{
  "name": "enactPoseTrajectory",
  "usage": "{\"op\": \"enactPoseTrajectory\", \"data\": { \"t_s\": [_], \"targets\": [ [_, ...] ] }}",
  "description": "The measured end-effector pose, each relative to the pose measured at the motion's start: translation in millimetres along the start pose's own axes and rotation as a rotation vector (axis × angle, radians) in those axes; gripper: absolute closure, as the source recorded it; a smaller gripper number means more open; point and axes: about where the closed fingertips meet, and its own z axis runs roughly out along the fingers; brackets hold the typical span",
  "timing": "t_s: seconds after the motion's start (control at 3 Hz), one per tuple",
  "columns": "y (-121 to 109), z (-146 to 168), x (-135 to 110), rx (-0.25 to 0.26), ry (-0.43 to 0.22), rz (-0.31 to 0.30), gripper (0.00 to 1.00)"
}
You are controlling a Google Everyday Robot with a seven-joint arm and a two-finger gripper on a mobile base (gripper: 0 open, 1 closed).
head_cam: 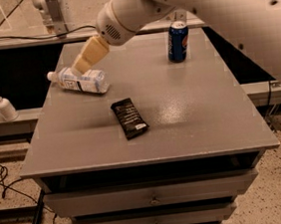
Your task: Pick blue plastic bottle
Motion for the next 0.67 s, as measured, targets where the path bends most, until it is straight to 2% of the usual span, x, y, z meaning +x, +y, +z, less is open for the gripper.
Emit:
{"op": "enactPoseTrajectory", "data": {
  "t_s": [0.33,0.67],
  "targets": [
    [1.1,44.6,-7.0,-0.034,-0.021,0.031,0.00],
    [-1.3,78.4,5.0,-0.057,-0.022,0.042,0.00]
  ]
}}
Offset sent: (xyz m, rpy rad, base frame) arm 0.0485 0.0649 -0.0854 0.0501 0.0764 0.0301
